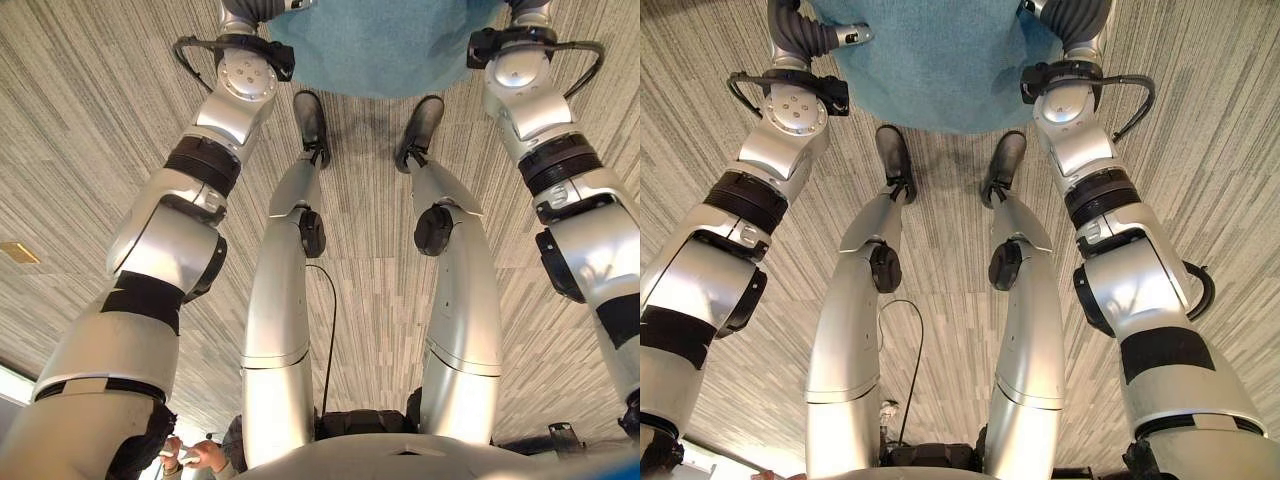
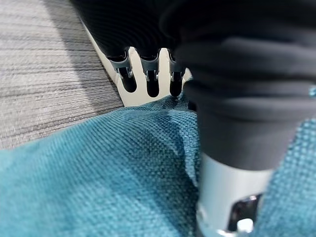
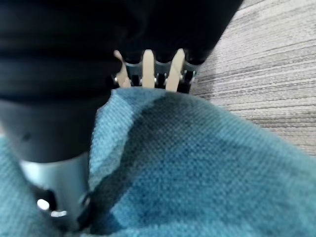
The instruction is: Pick up all the scattered cushions and arrange them neatly on the sofa.
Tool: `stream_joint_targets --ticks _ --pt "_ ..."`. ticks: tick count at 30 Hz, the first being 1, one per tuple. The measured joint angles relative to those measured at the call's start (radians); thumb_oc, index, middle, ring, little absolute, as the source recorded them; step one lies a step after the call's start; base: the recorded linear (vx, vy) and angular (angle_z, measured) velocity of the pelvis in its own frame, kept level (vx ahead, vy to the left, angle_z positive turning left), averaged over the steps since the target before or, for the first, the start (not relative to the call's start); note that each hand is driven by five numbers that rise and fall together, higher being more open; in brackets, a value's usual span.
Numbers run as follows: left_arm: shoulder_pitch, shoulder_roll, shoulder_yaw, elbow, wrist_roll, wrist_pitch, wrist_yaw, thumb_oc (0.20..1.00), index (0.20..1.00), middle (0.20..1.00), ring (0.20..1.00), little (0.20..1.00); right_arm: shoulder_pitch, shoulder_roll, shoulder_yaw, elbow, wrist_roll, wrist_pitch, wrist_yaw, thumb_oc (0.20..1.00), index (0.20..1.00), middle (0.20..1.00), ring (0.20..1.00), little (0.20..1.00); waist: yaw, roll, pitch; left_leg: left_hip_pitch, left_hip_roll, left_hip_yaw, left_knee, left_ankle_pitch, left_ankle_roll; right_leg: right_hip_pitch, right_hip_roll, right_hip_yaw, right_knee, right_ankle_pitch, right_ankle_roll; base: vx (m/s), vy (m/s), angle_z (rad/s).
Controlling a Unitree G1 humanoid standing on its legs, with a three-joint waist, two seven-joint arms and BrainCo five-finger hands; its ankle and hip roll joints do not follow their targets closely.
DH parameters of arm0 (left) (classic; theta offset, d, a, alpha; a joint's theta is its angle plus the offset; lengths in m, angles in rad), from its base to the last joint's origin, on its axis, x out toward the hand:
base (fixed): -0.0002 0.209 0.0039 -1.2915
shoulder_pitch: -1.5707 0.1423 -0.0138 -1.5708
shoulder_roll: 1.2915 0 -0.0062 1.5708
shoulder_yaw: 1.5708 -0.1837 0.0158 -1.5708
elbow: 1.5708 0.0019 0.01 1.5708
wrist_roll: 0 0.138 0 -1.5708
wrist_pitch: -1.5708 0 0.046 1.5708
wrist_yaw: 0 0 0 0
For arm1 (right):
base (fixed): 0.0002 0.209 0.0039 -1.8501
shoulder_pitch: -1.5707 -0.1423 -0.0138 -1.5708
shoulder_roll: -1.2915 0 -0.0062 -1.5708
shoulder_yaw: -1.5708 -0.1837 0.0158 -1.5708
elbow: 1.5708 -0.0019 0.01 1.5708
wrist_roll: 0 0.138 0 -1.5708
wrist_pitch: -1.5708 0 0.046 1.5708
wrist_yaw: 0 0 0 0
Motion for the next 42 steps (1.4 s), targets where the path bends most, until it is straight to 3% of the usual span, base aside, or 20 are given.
stream_joint_targets --ticks 3,6,9,11,12,13,14,17,20,26,28,31,34,38,40,42 --pt "-0.003 -0.038 0.049 -0.04 -0.088 -0.017 0.01 0.2 0.2 0.2 0.2 0.2 -0.012 0.06 -0.042 -0.017 0.126 -0.042 0.0 0.2 0.2 0.2 0.2 0.2 0.001 0.0 0.0 0.001 -0.006 -0.006 -0.028 0.025 -0.003 -0.002 -0.002 -0.006 -0.013 0.012 -0.008 0.0 0.004 0.05" --pt "0.029 0.001 0.046 -0.069 -0.139 -0.017 -0.018 0.2 0.2 0.2 0.2 0.2 0.022 0.061 -0.069 -0.054 0.224 -0.053 0.036 0.2 0.2 0.2 0.2 0.2 -0.001 0.001 0.0 0.09 -0.009 -0.002 -0.105 0.067 -0.006 0.075 0.005 -0.011 -0.069 0.049 -0.019 0.0 0.0 0.0" --pt "0.181 -0.022 0.094 -0.213 -0.152 -0.018 -0.031 0.2 0.2 0.2 0.2 0.2 0.161 0.061 -0.104 -0.163 0.247 -0.063 0.064 0.2 0.2 0.2 0.2 0.2 0.003 0.008 -0.047 0.156 -0.015 -0.006 -0.177 0.094 -0.012 0.132 0.009 -0.018 -0.111 0.053 -0.004 -0.04 0.001 0.02" --pt "0.263 -0.042 0.163 -0.307 -0.154 -0.018 -0.031 0.2 0.2 0.2 0.2 0.2 0.211 0.062 -0.135 -0.232 0.246 -0.063 0.067 0.2 0.2 0.2 0.2 0.2 0.003 0.008 -0.01 0.261 -0.017 -0.006 -0.219 0.108 -0.016 0.233 0.011 -0.026 -0.138 0.061 -0.016 -0.05 -0.01 0.02" --pt "0.378 -0.077 0.174 -0.366 -0.15 -0.025 -0.031 0.2 0.2 0.2 0.2 0.2 0.321 0.087 -0.134 -0.287 0.239 -0.074 0.067 0.2 0.2 0.2 0.2 0.2 0.002 0.009 -0.052 0.318 -0.023 -0.012 -0.261 0.11 -0.026 0.281 0.015 -0.026 -0.164 0.053 0.008 -0.05 -0.052 0.04" --pt "0.486 -0.111 0.17 -0.405 -0.145 -0.048 -0.032 0.2 0.2 0.2 0.2 0.2 0.436 0.103 -0.133 -0.319 0.209 -0.104 0.069 0.2 0.2 0.2 0.2 0.2 -0.003 0.015 -0.21 0.251 -0.031 -0.027 -0.265 0.099 -0.031 0.213 0.012 -0.026 -0.157 0.04 0.027 -0.06 -0.04 0.07" --pt "0.566 -0.125 0.186 -0.501 -0.135 -0.061 -0.032 0.2 0.2 0.2 0.2 0.2 0.542 0.091 -0.162 -0.421 0.174 -0.123 0.07 0.2 0.2 0.2 0.2 0.2 -0.001 0.02 -0.254 0.264 -0.033 -0.037 -0.269 0.106 -0.037 0.23 0.012 -0.033 -0.153 0.038 0.03 -0.11 -0.075 0.11" --pt "0.688 -0.16 0.215 -0.626 -0.051 -0.077 -0.046 0.2 0.2 0.2 0.2 0.2 0.724 0.103 -0.205 -0.59 0.112 -0.138 0.094 0.2 0.2 0.2 0.2 0.2 -0.004 0.023 -0.251 0.389 -0.04 -0.055 -0.3 0.115 -0.035 0.359 0.007 -0.054 -0.17 0.031 0.037 -0.12 -0.061 0.09" --pt "0.902 -0.16 0.225 -0.739 -0.009 -0.116 -0.09 0.2 0.2 0.2 0.2 0.2 0.94 0.114 -0.231 -0.765 -0.033 -0.158 0.145 0.2 0.2 0.2 0.2 0.2 -0.016 0.024 -0.252 0.66 -0.045 -0.077 -0.374 0.092 -0.055 0.625 0.014 -0.067 -0.222 -0.013 0.043 -0.03 -0.067 0.07" --pt "1.147 -0.174 0.221 -0.813 0.017 -0.135 -0.153 0.2 0.2 0.2 0.2 0.2 1.198 0.186 -0.248 -0.813 -0.068 -0.177 0.17 0.2 0.2 0.2 0.2 0.2 -0.039 0.029 -0.256 1.059 -0.022 -0.094 -0.51 0.089 -0.063 1.045 0.058 -0.11 -0.372 -0.023 0.057 0.11 -0.043 0.01" --pt "1.204 -0.169 0.221 -0.814 0.018 -0.141 -0.168 0.2 0.2 0.2 0.2 0.2 1.249 0.171 -0.254 -0.816 -0.07 -0.177 0.191 0.2 0.2 0.2 0.2 0.2 -0.04 0.031 -0.322 1.123 -0.017 -0.094 -0.545 0.074 -0.077 1.111 0.07 -0.112 -0.414 -0.028 0.062 0.15 -0.047 -0.01" --pt "1.297 -0.159 0.228 -0.821 0.016 -0.141 -0.2 0.2 0.2 0.2 0.2 0.2 1.318 0.166 -0.257 -0.818 -0.079 -0.17 0.222 0.2 0.2 0.2 0.2 0.2 -0.041 0.037 -0.338 1.253 -0.007 -0.094 -0.587 0.08 -0.07 1.26 0.093 -0.123 -0.483 -0.017 0.062 0.11 -0.072 0.01" --pt "1.397 -0.154 0.231 -0.82 0.012 -0.141 -0.229 0.2 0.2 0.2 0.2 0.2 1.387 0.166 -0.27 -0.816 -0.109 -0.166 0.253 0.2 0.2 0.2 0.2 0.2 -0.039 0.044 -0.404 1.301 0.008 -0.098 -0.6 0.065 -0.089 1.328 0.116 -0.131 -0.536 -0.022 0.071 0.08 -0.074 0.03" --pt "1.406 -0.163 0.235 -0.812 0.006 -0.132 -0.246 0.2 0.2 0.2 0.2 0.2 1.373 0.161 -0.29 -0.816 -0.109 -0.146 0.267 0.2 0.2 0.2 0.2 0.2 -0.024 0.044 -0.407 1.31 0.008 -0.12 -0.523 0.064 -0.091 1.376 0.115 -0.131 -0.539 -0.031 0.059 0.11 0.006 0.02" --pt "1.407 -0.186 0.23 -0.811 0.006 -0.124 -0.267 0.2 0.2 0.2 0.2 0.2 1.376 0.109 -0.294 -0.817 -0.109 -0.131 0.274 0.2 0.2 0.2 0.2 0.2 -0.014 0.053 -0.417 1.314 0.008 -0.117 -0.522 0.04 -0.111 1.398 0.113 -0.133 -0.543 -0.036 0.051 0.18 0.091 0.07" --pt "1.408 -0.189 0.221 -0.811 0.007 -0.12 -0.273 0.2 0.2 0.2 0.2 0.2 1.377 0.088 -0.3 -0.818 -0.11 -0.129 0.287 0.2 0.2 0.2 0.2 0.2 -0.02 0.058 -0.435 1.33 0.002 -0.109 -0.559 0.027 -0.08 1.382 0.11 -0.125 -0.528 -0.035 0.064 0.23 0.148 -0.07"
